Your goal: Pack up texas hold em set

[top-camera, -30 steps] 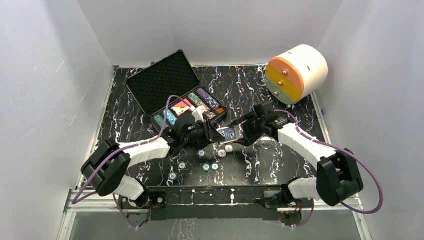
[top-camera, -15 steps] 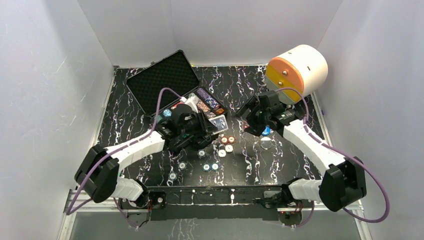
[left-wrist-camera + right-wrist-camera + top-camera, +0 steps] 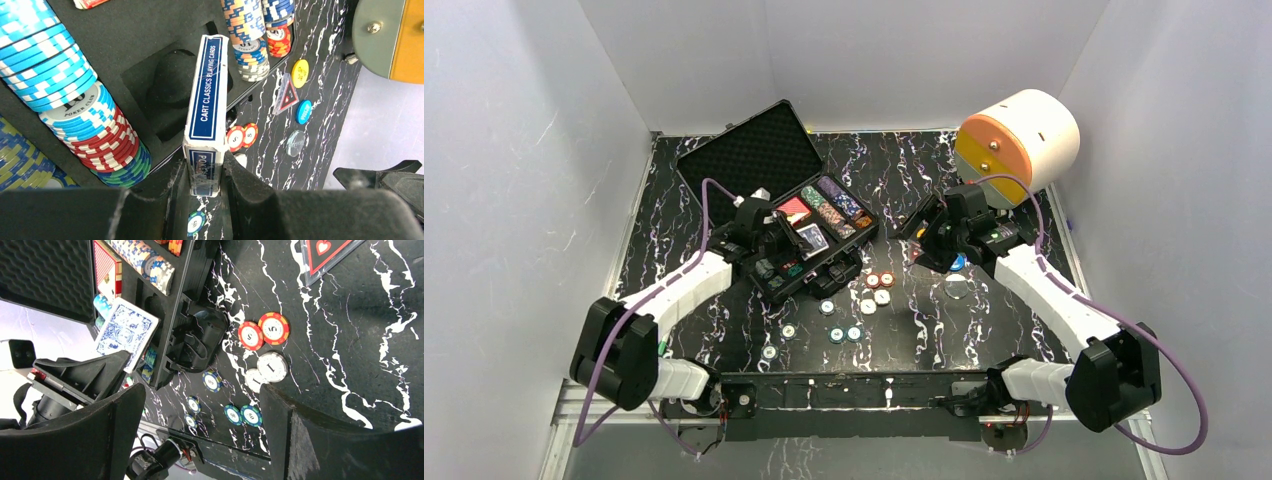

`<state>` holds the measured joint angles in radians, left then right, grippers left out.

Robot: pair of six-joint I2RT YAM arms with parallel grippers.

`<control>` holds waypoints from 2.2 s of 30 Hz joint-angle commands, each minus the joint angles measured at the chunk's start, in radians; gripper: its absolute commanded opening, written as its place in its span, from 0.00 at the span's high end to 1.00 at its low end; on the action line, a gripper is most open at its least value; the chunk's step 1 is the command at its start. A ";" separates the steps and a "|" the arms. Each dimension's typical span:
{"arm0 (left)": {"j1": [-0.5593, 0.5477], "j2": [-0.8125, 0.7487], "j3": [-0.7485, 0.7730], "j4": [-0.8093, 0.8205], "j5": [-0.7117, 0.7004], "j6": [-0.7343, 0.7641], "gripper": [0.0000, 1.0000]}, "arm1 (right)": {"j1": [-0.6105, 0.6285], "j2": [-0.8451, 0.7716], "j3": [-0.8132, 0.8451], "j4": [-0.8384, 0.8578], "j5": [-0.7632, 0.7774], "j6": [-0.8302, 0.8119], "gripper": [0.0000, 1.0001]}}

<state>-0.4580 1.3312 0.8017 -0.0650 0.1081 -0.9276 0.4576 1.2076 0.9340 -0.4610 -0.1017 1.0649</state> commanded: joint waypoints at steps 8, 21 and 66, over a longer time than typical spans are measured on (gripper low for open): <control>0.013 0.077 0.024 0.107 0.127 -0.041 1.00 | -0.002 0.005 -0.001 0.027 -0.035 -0.025 0.10; 0.017 0.165 0.304 -0.359 -0.113 0.188 0.29 | -0.002 -0.005 -0.004 0.018 -0.041 -0.009 0.10; 0.016 0.314 0.265 -0.261 -0.022 0.181 0.86 | -0.002 -0.040 -0.015 0.009 0.006 0.027 0.17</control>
<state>-0.4309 1.6009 1.0798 -0.3584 0.0372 -0.7311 0.4576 1.1835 0.9123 -0.4694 -0.1070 1.0889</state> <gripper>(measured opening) 0.159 0.835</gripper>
